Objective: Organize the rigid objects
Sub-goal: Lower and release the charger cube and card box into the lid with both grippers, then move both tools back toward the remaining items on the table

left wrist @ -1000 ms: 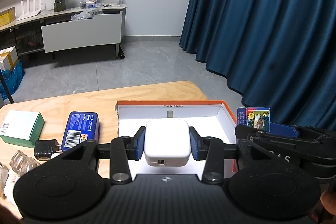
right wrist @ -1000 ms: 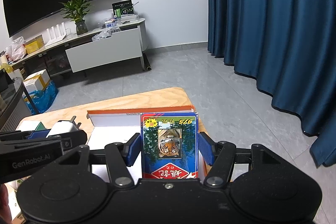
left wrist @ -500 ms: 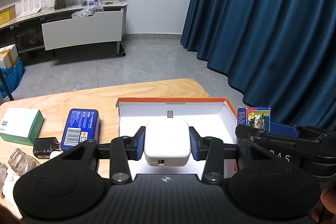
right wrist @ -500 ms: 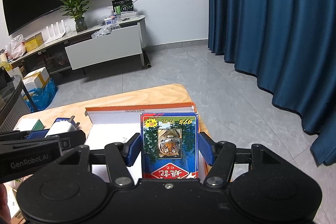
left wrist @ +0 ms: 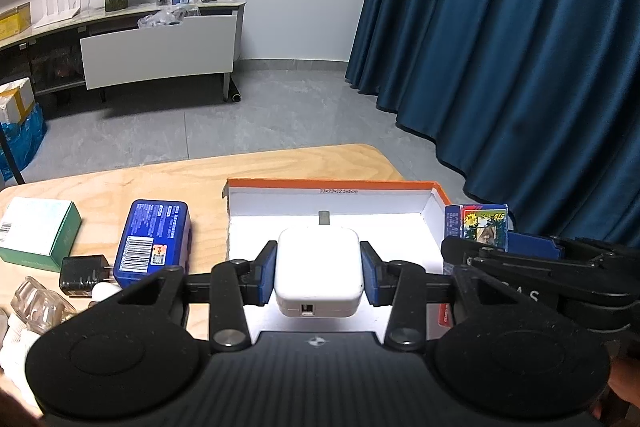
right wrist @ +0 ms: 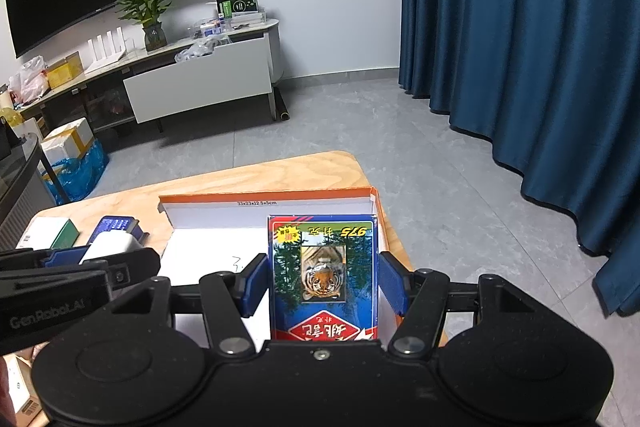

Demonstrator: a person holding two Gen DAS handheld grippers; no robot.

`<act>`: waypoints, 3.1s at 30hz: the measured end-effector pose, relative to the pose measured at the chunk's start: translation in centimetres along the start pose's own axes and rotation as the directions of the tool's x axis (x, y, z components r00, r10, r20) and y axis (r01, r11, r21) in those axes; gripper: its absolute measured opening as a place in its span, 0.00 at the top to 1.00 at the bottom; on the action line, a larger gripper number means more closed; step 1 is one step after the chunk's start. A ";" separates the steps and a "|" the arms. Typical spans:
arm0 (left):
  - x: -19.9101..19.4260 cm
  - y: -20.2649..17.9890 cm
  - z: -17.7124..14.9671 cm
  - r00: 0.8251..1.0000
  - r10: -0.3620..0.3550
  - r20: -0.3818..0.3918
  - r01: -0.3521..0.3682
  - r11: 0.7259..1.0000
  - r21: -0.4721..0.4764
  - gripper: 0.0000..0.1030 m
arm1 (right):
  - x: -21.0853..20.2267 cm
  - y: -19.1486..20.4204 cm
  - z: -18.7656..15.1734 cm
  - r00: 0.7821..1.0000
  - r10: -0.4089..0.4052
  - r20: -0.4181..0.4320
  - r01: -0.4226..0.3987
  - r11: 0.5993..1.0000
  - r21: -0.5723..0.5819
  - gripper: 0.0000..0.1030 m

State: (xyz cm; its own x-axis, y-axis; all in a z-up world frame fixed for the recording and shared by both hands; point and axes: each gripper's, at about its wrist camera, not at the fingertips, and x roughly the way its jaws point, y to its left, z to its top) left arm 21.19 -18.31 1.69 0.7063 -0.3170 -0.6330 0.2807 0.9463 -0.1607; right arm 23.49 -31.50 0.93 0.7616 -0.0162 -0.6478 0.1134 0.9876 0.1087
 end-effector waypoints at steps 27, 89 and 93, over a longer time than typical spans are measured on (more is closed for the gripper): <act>4.2 -0.5 0.4 0.999 -0.015 -0.048 0.015 1.000 -0.001 0.59 | 0.5 -2.9 1.2 0.995 -0.006 0.103 -0.001 0.998 0.070 0.20; -12.2 12.3 -9.6 0.990 0.130 -0.045 -0.132 0.990 -0.052 0.04 | -8.1 11.6 -7.2 0.967 0.248 -0.051 -0.253 0.962 -0.103 0.18; -11.9 11.6 -9.8 0.992 0.113 -0.060 -0.114 0.993 -0.025 0.04 | -8.0 12.2 -7.4 0.966 0.250 -0.064 -0.257 0.959 -0.124 0.18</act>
State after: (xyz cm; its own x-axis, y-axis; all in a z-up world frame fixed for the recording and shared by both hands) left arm 9.72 -2.93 -0.08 0.6934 -0.2038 -0.6912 0.1815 0.9776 -0.1062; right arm 14.04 -18.19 1.88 0.7233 0.2416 -0.6469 -0.1658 0.9702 0.1769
